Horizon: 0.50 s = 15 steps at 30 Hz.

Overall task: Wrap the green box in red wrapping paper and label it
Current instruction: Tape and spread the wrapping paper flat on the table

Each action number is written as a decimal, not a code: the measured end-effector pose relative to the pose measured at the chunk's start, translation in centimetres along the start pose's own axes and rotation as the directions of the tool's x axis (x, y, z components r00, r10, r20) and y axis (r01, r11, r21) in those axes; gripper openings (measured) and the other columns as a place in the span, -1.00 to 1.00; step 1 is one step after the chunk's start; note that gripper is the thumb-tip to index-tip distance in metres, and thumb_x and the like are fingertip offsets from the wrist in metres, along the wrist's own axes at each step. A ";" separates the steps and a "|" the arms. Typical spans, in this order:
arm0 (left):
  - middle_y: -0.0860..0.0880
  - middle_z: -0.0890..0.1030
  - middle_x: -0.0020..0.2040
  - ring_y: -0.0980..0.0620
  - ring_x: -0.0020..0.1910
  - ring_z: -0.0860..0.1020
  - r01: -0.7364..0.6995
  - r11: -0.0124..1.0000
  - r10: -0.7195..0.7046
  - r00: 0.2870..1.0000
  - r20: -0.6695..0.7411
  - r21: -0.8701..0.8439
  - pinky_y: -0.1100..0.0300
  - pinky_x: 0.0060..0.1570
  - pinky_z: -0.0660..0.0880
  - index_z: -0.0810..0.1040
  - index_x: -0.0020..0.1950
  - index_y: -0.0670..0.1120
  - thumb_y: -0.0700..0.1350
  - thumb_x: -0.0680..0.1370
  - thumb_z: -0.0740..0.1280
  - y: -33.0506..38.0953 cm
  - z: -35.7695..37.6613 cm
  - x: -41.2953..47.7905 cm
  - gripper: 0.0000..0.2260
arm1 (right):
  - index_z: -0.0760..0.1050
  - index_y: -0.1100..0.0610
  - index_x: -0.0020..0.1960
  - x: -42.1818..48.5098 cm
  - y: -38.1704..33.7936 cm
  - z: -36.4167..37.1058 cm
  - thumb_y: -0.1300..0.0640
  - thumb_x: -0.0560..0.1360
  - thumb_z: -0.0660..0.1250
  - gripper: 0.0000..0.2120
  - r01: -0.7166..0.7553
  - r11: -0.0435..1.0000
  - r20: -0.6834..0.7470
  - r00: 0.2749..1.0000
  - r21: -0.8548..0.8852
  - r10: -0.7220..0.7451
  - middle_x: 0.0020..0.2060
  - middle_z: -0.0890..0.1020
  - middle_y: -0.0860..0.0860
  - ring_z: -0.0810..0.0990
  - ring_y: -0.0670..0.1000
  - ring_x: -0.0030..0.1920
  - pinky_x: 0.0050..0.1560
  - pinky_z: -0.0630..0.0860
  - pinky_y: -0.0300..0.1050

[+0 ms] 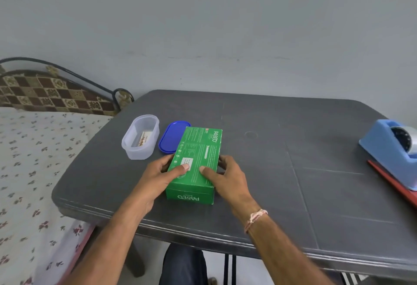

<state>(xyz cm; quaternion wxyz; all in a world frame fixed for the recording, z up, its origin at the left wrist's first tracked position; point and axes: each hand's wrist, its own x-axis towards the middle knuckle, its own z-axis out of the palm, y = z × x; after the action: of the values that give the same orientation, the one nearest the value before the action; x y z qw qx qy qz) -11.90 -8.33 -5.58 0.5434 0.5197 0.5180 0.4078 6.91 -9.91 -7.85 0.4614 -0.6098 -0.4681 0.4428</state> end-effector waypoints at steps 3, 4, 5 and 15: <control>0.02 0.75 0.08 0.02 0.07 0.72 -0.008 1.000 0.008 1.000 -0.006 0.029 0.11 0.08 0.62 0.63 0.27 0.01 -0.08 0.52 0.51 0.2 0.1 -0.2 -0.68 | 0.45 -0.02 0.29 -0.1 -0.3 -0.3 -0.03 0.45 0.56 -0.51 -0.003 0.999 0.007 1.000 0.034 0.003 0.10 0.65 -0.15 0.68 -0.08 0.07 0.18 0.65 0.09; 0.02 0.74 0.10 0.03 0.09 0.71 -0.021 0.999 0.022 0.999 -0.029 0.050 0.12 0.08 0.61 0.63 0.27 0.01 -0.07 0.51 0.52 0.3 0.3 -0.3 -0.66 | 0.44 -0.02 0.28 -0.2 -0.6 -0.6 0.00 0.47 0.56 -0.52 -0.008 0.998 0.023 1.000 0.070 0.007 0.13 0.63 -0.14 0.67 -0.09 0.08 0.20 0.64 0.08; 0.04 0.71 0.16 0.06 0.14 0.68 -0.048 0.993 0.058 0.995 -0.083 0.110 0.13 0.09 0.59 0.61 0.29 0.00 -0.04 0.49 0.55 0.4 0.4 -0.2 -0.62 | 0.42 -0.02 0.29 -0.4 -0.8 -1.1 0.02 0.48 0.56 -0.52 -0.013 0.995 0.050 0.999 0.101 0.008 0.15 0.60 -0.15 0.65 -0.08 0.11 0.23 0.63 0.07; 0.06 0.61 0.25 0.10 0.20 0.58 -0.324 0.931 0.333 0.943 -0.028 0.166 0.08 0.23 0.52 0.56 0.30 0.07 0.26 0.41 0.53 4.8 17.2 2.0 -0.46 | 0.44 -0.05 0.43 -2.5 -2.0 -17.2 -0.16 0.45 0.53 -0.39 0.149 0.988 -0.253 0.955 -0.034 -0.153 0.35 0.52 -0.07 0.57 -0.10 0.23 0.28 0.59 0.05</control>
<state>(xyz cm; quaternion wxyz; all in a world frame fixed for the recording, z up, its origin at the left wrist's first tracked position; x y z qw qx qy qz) 5.80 -8.18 -2.41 0.4100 0.6290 0.4695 0.4646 22.92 -14.65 -2.51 0.5458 -0.6274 -0.4534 0.3208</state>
